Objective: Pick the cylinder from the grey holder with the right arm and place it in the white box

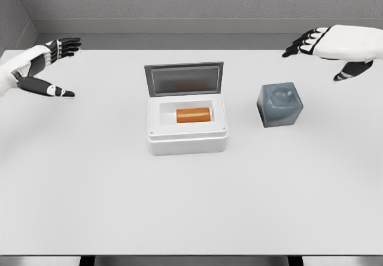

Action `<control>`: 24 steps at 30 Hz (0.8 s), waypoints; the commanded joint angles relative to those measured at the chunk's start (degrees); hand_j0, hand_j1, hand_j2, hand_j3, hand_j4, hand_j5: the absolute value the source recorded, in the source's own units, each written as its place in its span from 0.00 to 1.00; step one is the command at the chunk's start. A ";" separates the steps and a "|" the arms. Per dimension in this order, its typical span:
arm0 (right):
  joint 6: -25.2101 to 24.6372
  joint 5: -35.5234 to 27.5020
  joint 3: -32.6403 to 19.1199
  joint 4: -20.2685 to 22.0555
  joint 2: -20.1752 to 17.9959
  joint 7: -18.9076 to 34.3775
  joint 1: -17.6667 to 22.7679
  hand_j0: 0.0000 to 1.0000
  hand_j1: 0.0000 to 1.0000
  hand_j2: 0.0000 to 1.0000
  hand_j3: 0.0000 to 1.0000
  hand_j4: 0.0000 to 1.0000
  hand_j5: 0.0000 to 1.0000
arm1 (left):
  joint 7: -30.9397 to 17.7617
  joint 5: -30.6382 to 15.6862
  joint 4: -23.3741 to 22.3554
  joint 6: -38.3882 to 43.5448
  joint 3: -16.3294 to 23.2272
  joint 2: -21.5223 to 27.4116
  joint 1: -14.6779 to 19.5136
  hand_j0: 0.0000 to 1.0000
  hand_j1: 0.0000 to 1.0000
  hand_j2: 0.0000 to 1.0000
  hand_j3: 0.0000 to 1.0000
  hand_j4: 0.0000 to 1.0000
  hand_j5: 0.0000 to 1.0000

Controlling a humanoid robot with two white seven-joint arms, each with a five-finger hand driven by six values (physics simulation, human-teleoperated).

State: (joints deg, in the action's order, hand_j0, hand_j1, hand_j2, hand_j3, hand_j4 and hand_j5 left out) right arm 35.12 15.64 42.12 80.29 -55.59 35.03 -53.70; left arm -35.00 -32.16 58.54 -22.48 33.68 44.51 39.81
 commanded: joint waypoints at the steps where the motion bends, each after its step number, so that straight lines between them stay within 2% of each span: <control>1: -0.12 -0.35 -1.25 -0.57 -0.04 -0.03 0.09 1.00 1.00 1.00 1.00 1.00 1.00 | 0.00 1.48 -2.90 5.43 0.07 -3.99 0.79 1.00 1.00 1.00 1.00 1.00 1.00; 4: -0.12 -0.35 -0.81 -0.22 0.40 -0.03 0.09 1.00 1.00 1.00 1.00 1.00 1.00 | 0.00 2.10 -4.66 6.31 0.07 -8.30 1.24 1.00 1.00 1.00 1.00 1.00 1.00; 7: -0.12 -0.35 -0.99 0.66 0.13 -0.03 0.09 1.00 1.00 1.00 1.00 1.00 1.00 | 0.00 2.36 -7.65 6.22 0.07 -10.41 1.59 1.00 1.00 1.00 1.00 1.00 1.00; 9: -0.12 -0.35 -0.90 0.75 0.40 -0.03 0.26 1.00 1.00 1.00 1.00 1.00 1.00 | 0.00 5.52 -9.58 6.05 0.07 -13.13 1.59 1.00 1.00 1.00 1.00 1.00 1.00; 14: -0.12 -0.35 -0.99 0.66 0.66 -0.03 0.97 1.00 1.00 1.00 1.00 1.00 1.00 | 0.00 10.18 -9.93 5.61 0.07 -18.23 2.03 1.00 1.00 1.00 1.00 1.00 1.00; 20: -0.12 -0.26 -1.61 0.84 1.01 -0.03 0.97 1.00 1.00 1.00 1.00 1.00 1.00 | 0.00 9.31 -12.13 8.24 0.07 -20.87 4.75 1.00 1.00 1.00 1.00 1.00 1.00; 22: -0.12 -0.43 -1.61 0.84 3.38 -0.03 0.97 1.00 1.00 1.00 1.00 1.00 1.00 | 0.00 9.48 -11.87 8.16 0.07 -21.22 4.84 1.00 1.00 1.00 1.00 1.00 1.00; 24: -0.12 -0.43 -1.61 0.84 4.18 -0.03 1.32 1.00 1.00 1.00 1.00 1.00 1.00 | 0.00 9.74 -11.43 7.89 0.50 -21.66 4.58 1.00 1.00 1.00 1.00 1.00 1.00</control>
State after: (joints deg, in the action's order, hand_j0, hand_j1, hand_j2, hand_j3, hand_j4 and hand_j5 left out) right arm 35.16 15.53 40.59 81.09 -52.44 35.03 -52.56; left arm -35.01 -22.21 46.93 -14.68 34.01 23.41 44.30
